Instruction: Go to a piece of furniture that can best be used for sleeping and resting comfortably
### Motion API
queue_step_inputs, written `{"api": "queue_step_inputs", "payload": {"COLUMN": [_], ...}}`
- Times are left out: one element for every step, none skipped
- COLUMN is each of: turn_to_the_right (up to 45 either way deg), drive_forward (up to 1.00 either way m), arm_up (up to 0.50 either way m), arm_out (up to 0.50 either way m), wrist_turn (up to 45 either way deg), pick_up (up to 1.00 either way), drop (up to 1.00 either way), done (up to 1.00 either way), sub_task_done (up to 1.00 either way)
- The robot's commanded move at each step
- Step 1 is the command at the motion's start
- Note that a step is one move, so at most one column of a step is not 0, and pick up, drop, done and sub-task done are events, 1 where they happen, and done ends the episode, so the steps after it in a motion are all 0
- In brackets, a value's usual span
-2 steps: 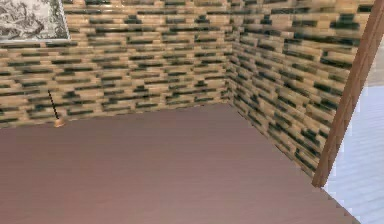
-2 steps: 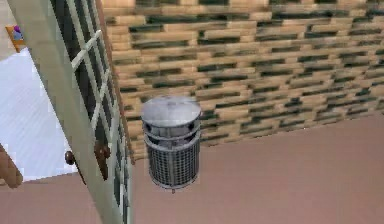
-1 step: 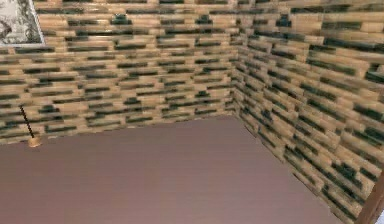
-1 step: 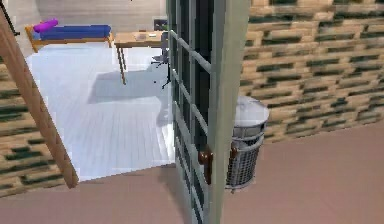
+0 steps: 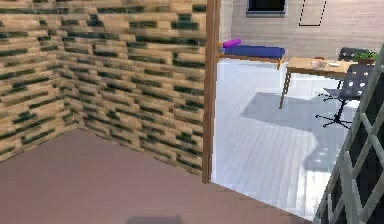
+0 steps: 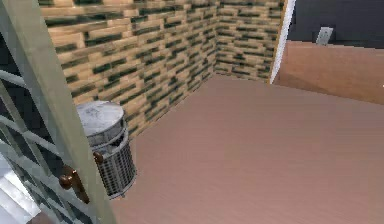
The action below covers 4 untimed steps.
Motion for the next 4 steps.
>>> {"api": "queue_step_inputs", "payload": {"turn_to_the_right": [6.0,0.0,21.0,0.0], "drive_forward": [0.0,0.35,0.0,1.0], "arm_up": [0.0,0.0,0.0,0.0], "arm_out": [0.0,0.0,0.0,0.0], "wrist_turn": [0.0,0.0,0.0,0.0], "pick_up": [0.0,0.0,0.0,0.0], "drop": [0.0,0.0,0.0,0.0], "done": [0.0,0.0,0.0,0.0], "sub_task_done": [0.0,0.0,0.0,0.0]}}
